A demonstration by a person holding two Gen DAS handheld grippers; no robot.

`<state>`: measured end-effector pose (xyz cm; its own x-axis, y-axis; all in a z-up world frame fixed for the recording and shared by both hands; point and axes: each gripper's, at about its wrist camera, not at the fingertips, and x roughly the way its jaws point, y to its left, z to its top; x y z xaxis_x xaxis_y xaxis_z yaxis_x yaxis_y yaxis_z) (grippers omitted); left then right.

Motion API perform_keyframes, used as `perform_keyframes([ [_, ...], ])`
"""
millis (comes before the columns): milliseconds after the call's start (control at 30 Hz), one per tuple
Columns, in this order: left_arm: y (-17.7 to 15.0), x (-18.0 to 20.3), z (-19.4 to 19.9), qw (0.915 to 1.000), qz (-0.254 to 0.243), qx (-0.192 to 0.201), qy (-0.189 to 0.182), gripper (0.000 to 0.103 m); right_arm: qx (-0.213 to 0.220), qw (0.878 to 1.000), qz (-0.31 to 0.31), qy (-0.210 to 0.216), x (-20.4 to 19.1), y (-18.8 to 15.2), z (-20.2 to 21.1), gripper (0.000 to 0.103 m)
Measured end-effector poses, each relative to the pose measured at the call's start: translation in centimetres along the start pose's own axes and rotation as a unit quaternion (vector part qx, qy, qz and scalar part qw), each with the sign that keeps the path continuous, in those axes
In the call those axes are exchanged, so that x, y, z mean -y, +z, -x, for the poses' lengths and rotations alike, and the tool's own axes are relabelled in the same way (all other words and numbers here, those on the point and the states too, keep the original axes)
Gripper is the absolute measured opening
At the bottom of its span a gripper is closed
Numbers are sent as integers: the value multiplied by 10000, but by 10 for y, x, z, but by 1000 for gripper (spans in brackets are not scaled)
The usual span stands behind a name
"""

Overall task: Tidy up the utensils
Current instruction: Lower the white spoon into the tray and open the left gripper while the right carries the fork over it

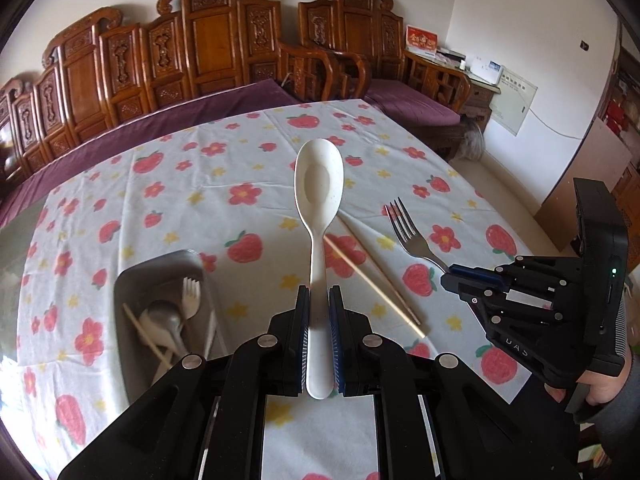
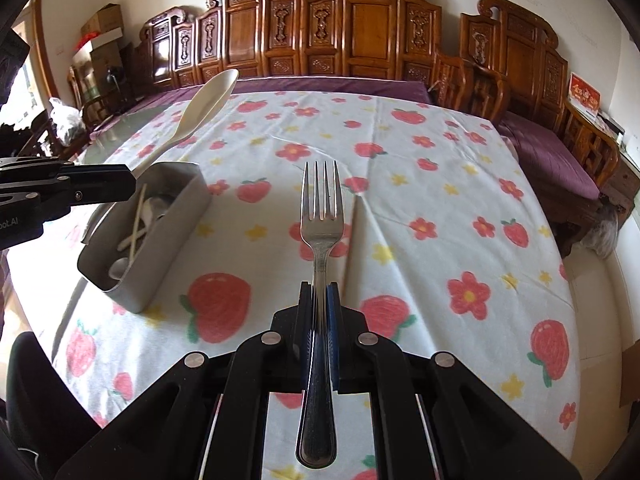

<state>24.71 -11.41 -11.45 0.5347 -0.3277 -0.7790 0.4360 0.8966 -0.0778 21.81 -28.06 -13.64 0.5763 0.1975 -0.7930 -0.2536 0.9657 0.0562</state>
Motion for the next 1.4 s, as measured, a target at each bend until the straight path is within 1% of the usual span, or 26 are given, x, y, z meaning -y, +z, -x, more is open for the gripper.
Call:
perform_keyframes([
  [267, -27, -44, 12, 9994, 239, -55, 234, 9, -65, 9995, 241, 217, -44, 10, -8, 9],
  [500, -50, -90, 0, 9966, 662, -293, 404, 9, -167, 9982, 424, 384, -71, 18, -22, 9],
  [700, -64, -113, -19, 9935, 896, -482, 505, 9, -236, 9972, 523, 489, -85, 22, -33, 9],
  [1033, -71, -127, -51, 9897, 1089, -697, 618, 9, -328, 9953, 633, 663, -98, 23, -40, 9],
  [1400, -67, -126, -65, 9883, 1120, -839, 605, 9, -323, 9940, 730, 748, -106, 27, -42, 9],
])
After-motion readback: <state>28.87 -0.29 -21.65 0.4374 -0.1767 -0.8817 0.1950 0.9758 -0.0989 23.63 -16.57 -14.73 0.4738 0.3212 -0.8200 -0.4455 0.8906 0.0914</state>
